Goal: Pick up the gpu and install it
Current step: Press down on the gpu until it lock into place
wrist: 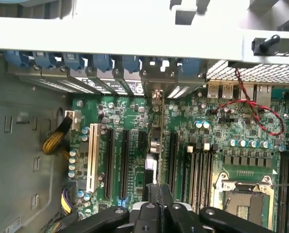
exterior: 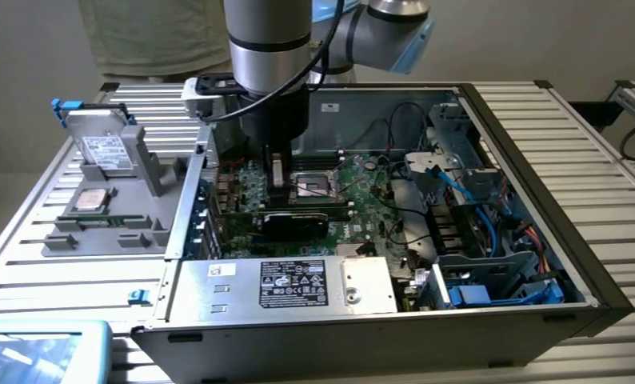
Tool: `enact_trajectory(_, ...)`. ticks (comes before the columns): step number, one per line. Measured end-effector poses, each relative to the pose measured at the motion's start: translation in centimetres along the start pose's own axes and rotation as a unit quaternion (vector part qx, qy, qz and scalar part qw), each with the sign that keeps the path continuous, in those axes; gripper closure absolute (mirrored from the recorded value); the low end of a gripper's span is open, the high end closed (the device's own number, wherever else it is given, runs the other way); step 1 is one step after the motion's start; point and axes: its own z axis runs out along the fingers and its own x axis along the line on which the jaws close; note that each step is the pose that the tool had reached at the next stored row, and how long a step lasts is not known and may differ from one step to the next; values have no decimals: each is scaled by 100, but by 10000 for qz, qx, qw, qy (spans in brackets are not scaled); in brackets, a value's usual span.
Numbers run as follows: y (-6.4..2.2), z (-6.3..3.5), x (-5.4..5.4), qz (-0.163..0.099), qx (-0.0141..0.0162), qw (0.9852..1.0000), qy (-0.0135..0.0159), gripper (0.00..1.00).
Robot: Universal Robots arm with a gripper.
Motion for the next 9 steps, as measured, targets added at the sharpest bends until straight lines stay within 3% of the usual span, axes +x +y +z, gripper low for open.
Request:
enact_trajectory(2,23,-22,0,-1,-13,10000,-1,88)
enact_trajectory(9,33,-23,-2,-1,-14,10000,-1,88)
